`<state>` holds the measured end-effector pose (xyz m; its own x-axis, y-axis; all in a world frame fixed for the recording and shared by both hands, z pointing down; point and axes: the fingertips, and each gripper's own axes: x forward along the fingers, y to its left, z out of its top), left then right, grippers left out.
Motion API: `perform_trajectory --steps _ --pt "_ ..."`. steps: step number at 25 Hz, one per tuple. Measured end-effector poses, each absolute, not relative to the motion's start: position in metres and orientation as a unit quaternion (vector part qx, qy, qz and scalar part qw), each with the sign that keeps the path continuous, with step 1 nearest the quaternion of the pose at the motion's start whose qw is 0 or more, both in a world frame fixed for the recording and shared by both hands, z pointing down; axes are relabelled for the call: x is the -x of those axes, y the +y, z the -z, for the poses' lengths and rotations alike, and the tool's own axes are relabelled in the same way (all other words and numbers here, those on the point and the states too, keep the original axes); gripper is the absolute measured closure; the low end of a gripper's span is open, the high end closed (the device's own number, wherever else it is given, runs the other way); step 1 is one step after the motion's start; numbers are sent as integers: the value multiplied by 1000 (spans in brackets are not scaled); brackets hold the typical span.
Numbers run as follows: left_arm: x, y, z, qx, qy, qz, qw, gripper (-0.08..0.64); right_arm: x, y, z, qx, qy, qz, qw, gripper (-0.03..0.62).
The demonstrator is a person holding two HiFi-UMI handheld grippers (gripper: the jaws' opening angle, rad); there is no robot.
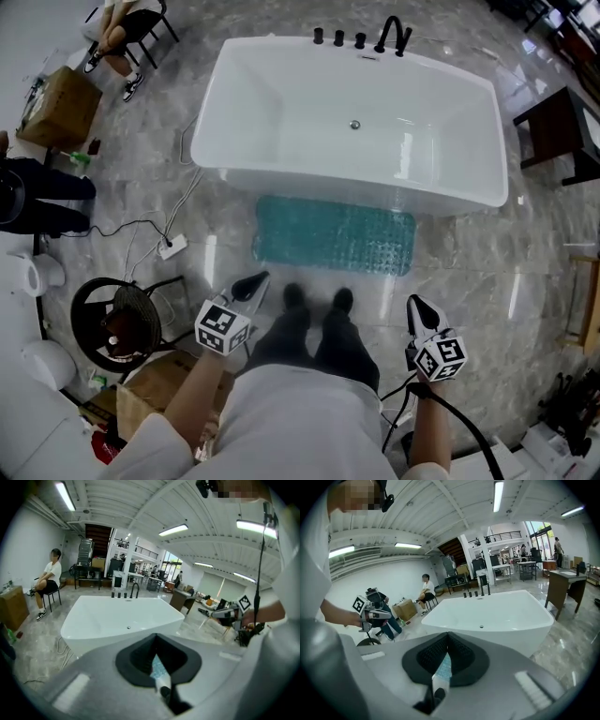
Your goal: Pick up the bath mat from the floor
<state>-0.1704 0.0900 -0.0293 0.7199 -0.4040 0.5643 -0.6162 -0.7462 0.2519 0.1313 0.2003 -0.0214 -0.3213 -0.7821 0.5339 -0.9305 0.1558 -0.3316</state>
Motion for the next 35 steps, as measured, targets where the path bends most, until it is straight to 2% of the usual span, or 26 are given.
perform_trajectory --steps 10,14,35 --pt "163 66 -19 -902 -263 -233 251 558 -136 181 -36 -594 -716 -346 119 586" --pt "153 59 -50 -890 -279 -233 276 558 -146 167 -69 -602 -702 -368 99 586" --pt "121 29 -227 -864 -319 -248 301 558 -183 128 -247 -579 -702 -401 102 586"
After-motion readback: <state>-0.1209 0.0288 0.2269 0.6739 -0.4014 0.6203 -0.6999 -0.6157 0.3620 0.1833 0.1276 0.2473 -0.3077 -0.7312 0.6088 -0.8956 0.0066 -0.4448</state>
